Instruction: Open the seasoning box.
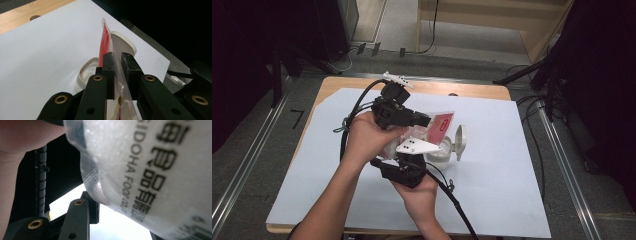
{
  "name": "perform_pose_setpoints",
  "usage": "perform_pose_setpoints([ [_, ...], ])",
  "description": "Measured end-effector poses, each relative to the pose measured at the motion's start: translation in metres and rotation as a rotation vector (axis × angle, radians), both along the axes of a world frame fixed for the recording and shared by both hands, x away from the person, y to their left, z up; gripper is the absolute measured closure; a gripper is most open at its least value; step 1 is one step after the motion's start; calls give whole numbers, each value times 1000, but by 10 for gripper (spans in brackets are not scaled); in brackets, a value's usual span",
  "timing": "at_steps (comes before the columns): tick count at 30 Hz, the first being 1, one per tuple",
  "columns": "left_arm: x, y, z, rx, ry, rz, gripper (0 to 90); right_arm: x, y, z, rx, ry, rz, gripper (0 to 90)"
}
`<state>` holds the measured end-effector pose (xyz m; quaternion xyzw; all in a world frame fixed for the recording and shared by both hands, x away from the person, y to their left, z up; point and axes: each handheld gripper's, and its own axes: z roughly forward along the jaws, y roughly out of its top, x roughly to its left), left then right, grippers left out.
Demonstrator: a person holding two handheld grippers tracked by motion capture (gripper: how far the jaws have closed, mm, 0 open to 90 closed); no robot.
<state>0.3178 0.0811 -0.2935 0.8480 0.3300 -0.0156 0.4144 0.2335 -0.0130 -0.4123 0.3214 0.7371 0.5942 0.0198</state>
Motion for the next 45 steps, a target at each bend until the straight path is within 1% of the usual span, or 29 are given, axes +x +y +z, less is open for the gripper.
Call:
perform_pose_setpoints([
  [3, 0, -1, 1, 19, -11, 7, 822, 2, 0, 1, 7, 9, 3, 636],
  [4, 0, -1, 1, 12, -11, 9, 822, 3, -1, 1, 7, 11, 5, 636],
  [7, 1, -1, 1, 12, -10, 12, 822, 3, 0, 1, 8, 19, 8, 633],
  [11, 2, 0, 2, 18, -13, 9, 822, 4, 1, 2, 15, 24, 7, 591],
  [16, 1, 0, 2, 13, -8, 18, 821, 4, 1, 2, 10, 23, 2, 632],
  [20, 2, 1, 2, 14, -9, 20, 821, 4, 2, 2, 11, 20, -1, 634],
  [23, 3, 4, 2, 10, -8, 23, 822, 4, 4, 2, 8, 9, -9, 635],
  [25, 4, 5, 1, 0, -3, 31, 822, 4, 5, 2, 1, 9, -8, 636],
  [28, 5, 6, 1, 1, 4, 36, 822, 5, 6, 2, -2, 7, -9, 636],
  [37, 5, 5, 1, 6, 3, 36, 822, 5, 5, 2, -2, 12, -4, 636],
  [41, 5, 6, 0, -5, 2, 38, 822, 6, 6, 2, -10, 7, 2, 635],
  [45, 6, 5, 0, -4, 3, 45, 823, 7, 5, 2, -8, 16, 6, 634],
])
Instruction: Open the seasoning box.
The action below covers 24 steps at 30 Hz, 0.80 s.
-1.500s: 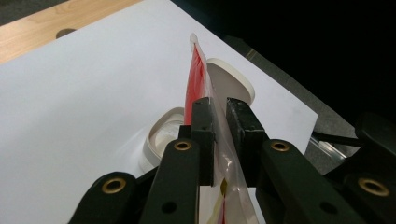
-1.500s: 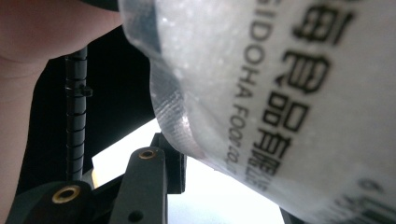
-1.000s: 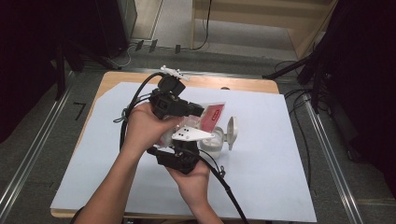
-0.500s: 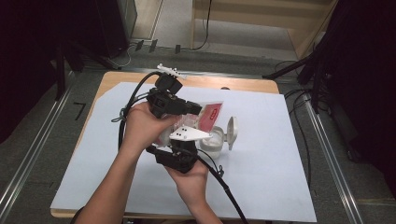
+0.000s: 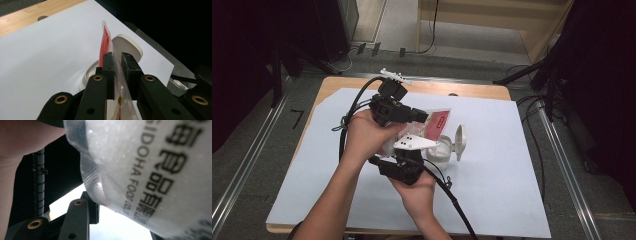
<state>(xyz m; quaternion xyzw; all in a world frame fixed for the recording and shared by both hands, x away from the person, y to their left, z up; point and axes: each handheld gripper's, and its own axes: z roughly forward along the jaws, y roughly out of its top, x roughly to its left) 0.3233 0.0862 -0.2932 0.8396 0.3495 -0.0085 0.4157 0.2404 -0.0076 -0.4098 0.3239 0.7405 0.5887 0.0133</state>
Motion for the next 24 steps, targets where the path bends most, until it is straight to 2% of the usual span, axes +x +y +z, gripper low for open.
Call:
perform_pose_setpoints([
  [4, 1, -1, 0, 2, 2, -2, 824, 0, 0, 1, 5, 10, 6, 612],
  [11, 0, 0, 1, -8, 8, 0, 826, -2, -1, 5, -14, 9, 4, 636],
  [24, 1, -2, 0, 9, 4, 1, 829, -3, -1, 7, -7, 35, 1, 634],
])
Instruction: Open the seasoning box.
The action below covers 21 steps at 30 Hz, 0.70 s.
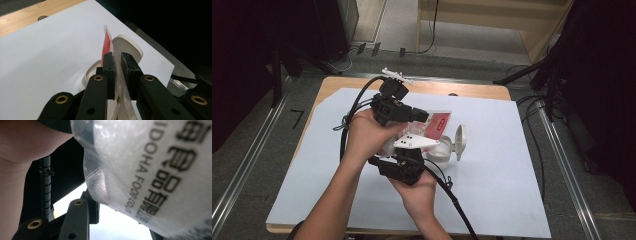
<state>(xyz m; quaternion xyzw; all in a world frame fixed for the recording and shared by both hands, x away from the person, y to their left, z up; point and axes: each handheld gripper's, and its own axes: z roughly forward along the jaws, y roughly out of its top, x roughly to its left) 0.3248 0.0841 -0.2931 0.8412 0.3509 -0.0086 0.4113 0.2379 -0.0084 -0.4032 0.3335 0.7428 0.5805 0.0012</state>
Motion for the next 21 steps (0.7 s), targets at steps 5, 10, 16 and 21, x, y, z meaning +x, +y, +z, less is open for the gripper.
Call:
perform_pose_setpoints([
  [5, 0, 1, -1, -2, -2, -2, 829, 0, 1, -2, 4, -7, -1, 632],
  [10, -1, -1, -1, -5, -4, -3, 829, -1, 0, -2, 4, -10, -2, 631],
  [16, -2, -1, -1, -2, -6, -9, 829, -2, 0, -3, 9, -14, -3, 631],
  [21, -2, -1, -1, 0, -7, -9, 829, -2, 1, -3, 11, -18, -6, 634],
])
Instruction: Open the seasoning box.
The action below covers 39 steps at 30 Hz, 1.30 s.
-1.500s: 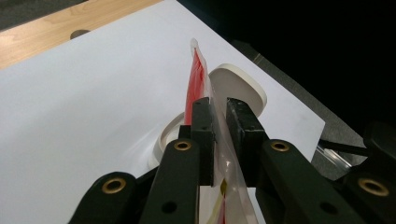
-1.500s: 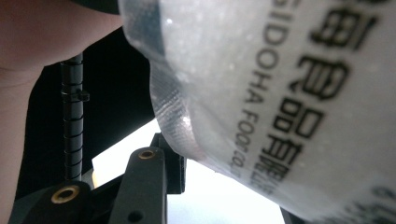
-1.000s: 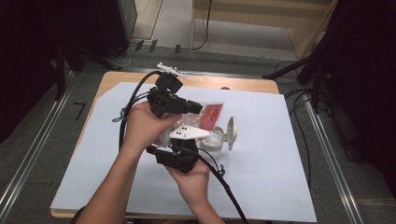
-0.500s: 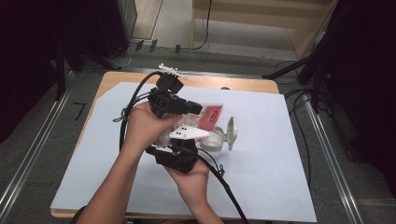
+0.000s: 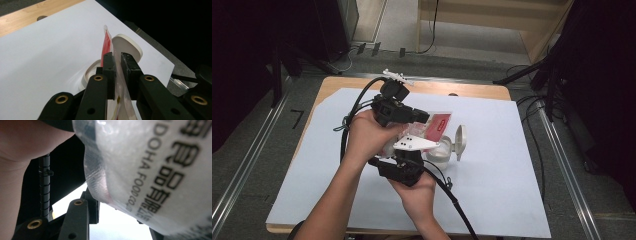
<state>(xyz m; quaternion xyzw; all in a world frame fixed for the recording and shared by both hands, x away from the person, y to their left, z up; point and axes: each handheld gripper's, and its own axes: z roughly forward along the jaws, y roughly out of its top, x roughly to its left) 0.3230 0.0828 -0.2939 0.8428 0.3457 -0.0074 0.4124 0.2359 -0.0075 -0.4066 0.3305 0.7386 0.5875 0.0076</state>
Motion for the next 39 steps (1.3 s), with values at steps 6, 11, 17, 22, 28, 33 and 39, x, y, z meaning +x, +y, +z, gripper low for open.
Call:
perform_pose_setpoints([
  [6, 0, -1, 0, -2, 1, 2, 828, 0, 0, 0, 2, -3, -3, 636],
  [11, -1, -1, 1, 0, 0, 1, 827, 0, -1, 0, 5, -4, -1, 637],
  [17, -1, 1, 1, -7, 8, 2, 825, -1, -2, 0, -14, -21, 12, 637],
  [22, -2, 0, 3, -16, 9, 0, 823, -4, -3, 3, -19, -27, -3, 636],
  [28, -3, -6, 2, -4, -6, -4, 824, -2, -5, 2, -10, -12, -9, 632],
  [33, -4, -7, 3, 5, -11, 1, 824, -2, -5, 3, 5, 5, 1, 605],
  [39, -3, -7, 3, 8, -15, -3, 826, -3, -5, 4, 6, 3, 4, 607],
])
